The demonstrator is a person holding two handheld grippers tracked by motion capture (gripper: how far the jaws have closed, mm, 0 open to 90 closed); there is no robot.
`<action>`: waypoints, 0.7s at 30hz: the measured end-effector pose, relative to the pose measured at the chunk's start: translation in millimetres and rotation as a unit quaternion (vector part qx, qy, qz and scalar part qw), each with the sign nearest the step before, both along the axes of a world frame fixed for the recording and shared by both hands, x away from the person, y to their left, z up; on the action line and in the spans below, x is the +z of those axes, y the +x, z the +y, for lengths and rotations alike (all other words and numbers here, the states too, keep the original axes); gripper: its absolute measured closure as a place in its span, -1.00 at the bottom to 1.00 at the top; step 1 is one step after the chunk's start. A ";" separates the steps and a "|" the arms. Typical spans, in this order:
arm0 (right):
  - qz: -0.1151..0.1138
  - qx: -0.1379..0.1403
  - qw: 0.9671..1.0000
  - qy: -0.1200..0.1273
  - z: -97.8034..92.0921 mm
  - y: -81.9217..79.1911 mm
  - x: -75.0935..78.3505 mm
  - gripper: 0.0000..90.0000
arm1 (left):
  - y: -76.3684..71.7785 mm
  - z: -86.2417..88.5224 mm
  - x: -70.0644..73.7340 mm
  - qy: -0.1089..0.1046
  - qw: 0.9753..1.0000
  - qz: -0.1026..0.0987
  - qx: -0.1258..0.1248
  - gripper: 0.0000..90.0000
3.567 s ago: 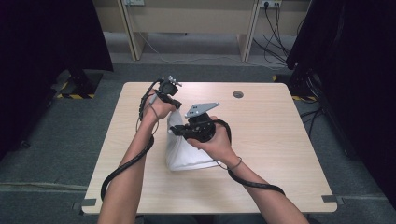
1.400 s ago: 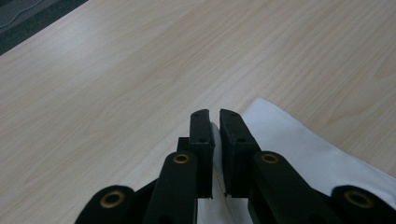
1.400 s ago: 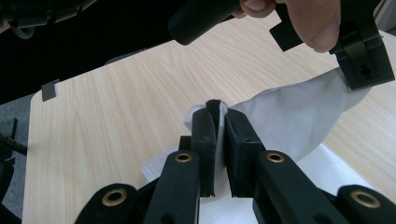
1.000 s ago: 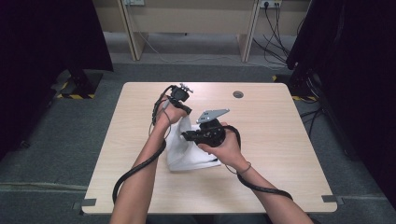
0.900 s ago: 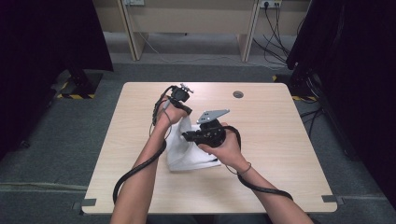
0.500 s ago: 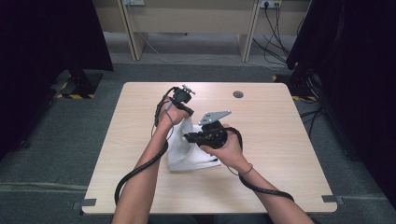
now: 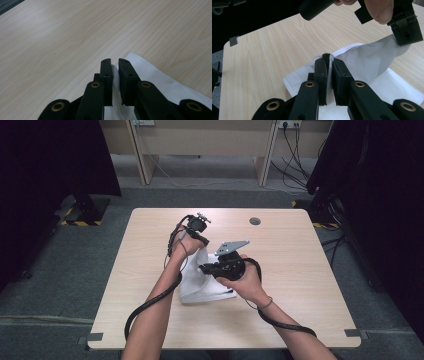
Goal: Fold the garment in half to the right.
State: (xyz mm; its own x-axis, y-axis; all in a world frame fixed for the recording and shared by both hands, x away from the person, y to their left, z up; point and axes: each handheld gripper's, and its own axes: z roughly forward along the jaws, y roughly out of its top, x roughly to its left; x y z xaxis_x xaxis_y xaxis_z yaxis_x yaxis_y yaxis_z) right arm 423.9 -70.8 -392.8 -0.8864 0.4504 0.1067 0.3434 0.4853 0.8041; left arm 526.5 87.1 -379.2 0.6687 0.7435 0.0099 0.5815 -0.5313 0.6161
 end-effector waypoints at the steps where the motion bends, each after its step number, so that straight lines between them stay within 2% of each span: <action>1: 0.000 0.001 1.000 0.000 -0.2 -0.1 -0.2 0.85 | -0.1 -0.6 -0.3 0.001 1.000 0.000 -0.001 0.80; 21: 0.003 -0.004 1.000 -0.003 -6.3 -1.9 -5.1 0.84 | -0.9 -6.8 -6.6 0.003 1.000 0.003 -0.004 0.80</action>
State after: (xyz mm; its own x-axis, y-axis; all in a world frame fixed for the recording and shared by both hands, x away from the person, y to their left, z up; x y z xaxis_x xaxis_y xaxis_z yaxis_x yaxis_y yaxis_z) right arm 422.0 -77.1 -398.0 -0.8822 0.4580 0.1098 0.3522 0.4868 0.7994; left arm 525.6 80.3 -385.7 0.6748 0.7379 0.0111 0.5804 -0.5399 0.6096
